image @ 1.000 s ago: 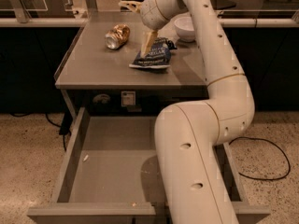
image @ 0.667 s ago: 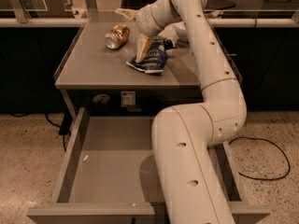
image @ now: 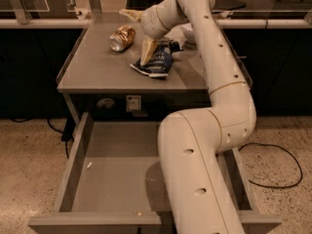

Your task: Place orange can into top drawer

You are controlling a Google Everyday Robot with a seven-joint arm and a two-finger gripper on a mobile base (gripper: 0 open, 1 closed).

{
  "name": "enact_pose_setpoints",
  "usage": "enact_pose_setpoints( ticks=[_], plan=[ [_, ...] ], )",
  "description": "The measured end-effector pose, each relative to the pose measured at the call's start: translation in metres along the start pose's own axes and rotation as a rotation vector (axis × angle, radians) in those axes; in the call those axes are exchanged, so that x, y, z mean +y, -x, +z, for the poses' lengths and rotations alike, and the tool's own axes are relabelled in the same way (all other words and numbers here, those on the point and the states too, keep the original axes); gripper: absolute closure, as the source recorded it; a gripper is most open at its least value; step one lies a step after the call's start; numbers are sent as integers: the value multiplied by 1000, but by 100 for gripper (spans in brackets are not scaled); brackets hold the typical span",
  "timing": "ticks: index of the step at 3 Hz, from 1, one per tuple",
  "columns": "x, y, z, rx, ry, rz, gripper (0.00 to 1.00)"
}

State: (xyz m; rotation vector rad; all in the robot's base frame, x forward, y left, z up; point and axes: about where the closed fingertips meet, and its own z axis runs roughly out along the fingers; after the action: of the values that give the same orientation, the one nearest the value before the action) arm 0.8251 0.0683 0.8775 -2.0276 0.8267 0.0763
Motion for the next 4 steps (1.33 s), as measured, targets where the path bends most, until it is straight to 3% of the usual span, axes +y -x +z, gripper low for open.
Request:
enact_pose_setpoints(
  ticks=[4],
  plan=[
    [-13,11,24,-28,-30,-42,0]
  ],
)
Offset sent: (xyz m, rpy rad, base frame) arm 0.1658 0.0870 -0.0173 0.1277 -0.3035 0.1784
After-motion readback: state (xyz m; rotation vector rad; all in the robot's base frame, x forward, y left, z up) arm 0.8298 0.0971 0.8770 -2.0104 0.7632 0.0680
